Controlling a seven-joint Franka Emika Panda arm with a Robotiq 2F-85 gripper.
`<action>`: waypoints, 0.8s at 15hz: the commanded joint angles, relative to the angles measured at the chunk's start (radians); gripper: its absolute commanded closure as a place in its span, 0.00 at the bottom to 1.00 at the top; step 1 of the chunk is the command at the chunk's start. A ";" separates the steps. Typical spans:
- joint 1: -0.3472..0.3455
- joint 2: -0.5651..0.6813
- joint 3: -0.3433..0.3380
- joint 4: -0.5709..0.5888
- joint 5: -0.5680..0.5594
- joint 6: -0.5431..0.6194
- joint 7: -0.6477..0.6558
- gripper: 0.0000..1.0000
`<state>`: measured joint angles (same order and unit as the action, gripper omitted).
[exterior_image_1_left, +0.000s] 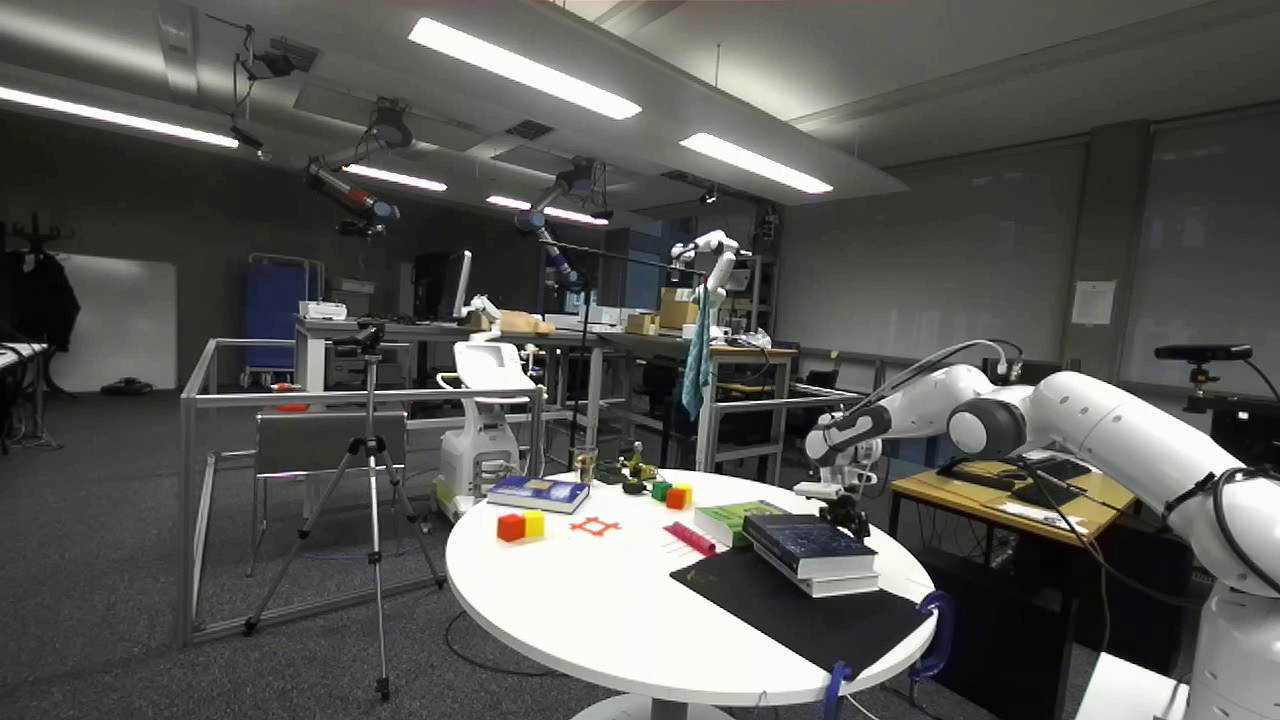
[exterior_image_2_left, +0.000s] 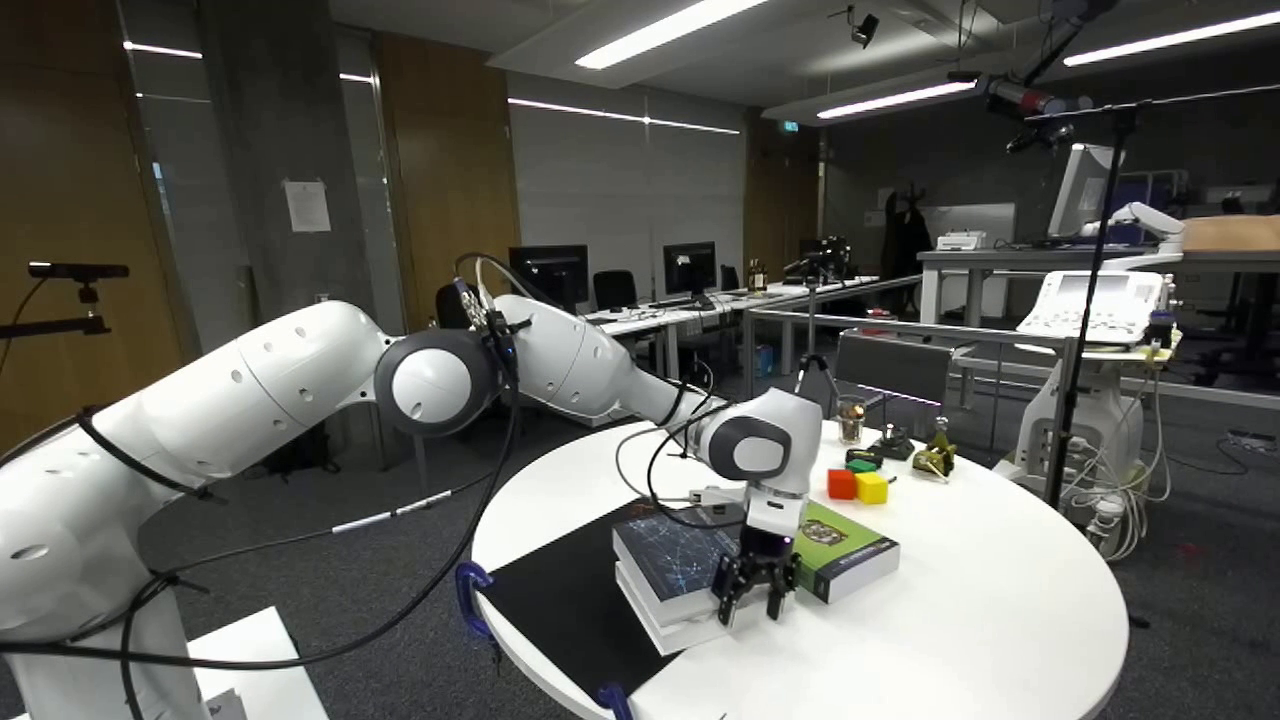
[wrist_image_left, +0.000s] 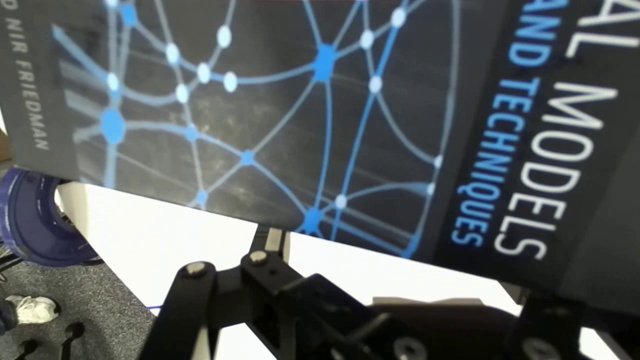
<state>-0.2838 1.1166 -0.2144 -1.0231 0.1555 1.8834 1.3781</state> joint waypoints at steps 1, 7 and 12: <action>-0.003 0.007 0.013 0.035 -0.009 -0.043 -0.060 0.00; -0.002 0.005 0.016 0.033 -0.003 -0.015 -0.108 0.00; 0.008 0.003 0.016 0.024 -0.005 0.013 -0.153 0.00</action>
<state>-0.2829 1.1166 -0.2144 -1.0203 0.1545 1.8939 1.2656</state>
